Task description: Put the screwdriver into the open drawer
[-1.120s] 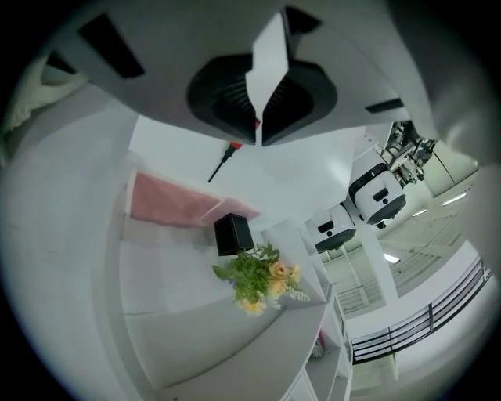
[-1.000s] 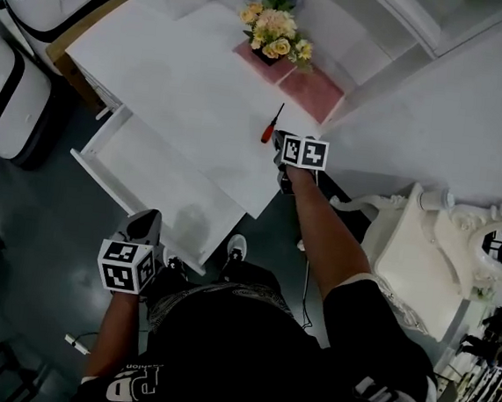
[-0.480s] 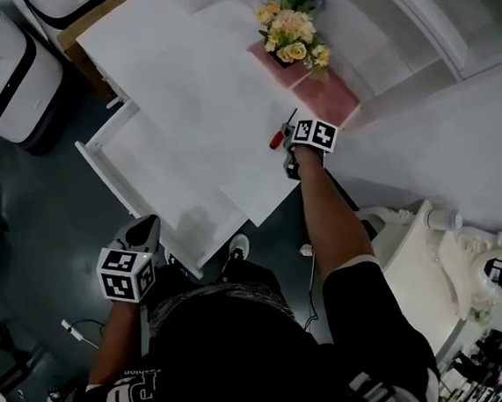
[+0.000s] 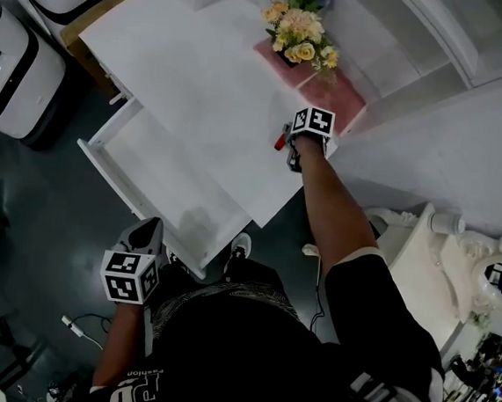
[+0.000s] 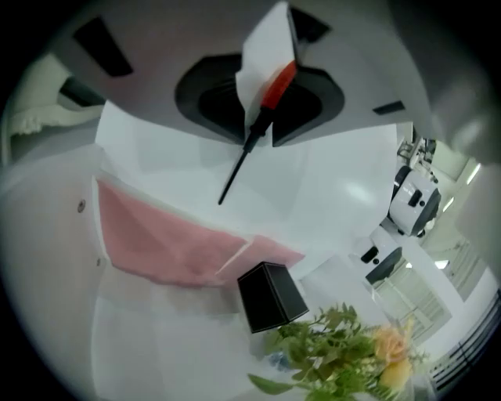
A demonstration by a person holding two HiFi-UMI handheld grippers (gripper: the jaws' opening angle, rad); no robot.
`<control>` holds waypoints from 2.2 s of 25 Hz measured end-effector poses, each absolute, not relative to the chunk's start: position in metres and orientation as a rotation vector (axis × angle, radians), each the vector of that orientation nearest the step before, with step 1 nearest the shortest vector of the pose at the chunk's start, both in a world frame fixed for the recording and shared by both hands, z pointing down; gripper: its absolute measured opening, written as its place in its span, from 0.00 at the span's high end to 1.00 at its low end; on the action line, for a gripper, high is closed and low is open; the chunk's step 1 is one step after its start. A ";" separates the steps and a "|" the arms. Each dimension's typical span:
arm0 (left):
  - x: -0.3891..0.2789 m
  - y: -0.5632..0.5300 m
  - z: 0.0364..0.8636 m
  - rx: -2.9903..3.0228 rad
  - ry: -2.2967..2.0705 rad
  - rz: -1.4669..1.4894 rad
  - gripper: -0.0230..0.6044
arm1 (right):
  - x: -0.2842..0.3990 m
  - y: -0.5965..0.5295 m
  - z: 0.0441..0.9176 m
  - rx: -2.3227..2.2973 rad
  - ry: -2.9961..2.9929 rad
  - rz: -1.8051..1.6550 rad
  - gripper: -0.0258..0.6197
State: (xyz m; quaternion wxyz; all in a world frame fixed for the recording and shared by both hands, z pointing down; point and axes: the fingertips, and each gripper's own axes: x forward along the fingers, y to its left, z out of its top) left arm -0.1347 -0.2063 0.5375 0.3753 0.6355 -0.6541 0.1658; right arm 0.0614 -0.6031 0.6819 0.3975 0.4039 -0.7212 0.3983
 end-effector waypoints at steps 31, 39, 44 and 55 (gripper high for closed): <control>-0.163 -0.198 0.530 1.694 -1.638 0.425 0.94 | 0.040 -0.580 0.645 0.922 -1.979 0.802 0.87; -0.165 -0.203 0.523 1.763 -1.597 0.434 0.94 | 0.057 -0.569 0.618 0.991 -2.026 0.825 0.87; -0.171 -0.206 0.517 1.814 -1.570 0.452 0.94 | 0.067 -0.554 0.606 1.030 -2.044 0.840 0.87; -0.187 -0.204 0.514 1.891 -1.520 0.480 0.94 | 0.084 -0.510 0.582 1.115 -2.094 0.882 0.87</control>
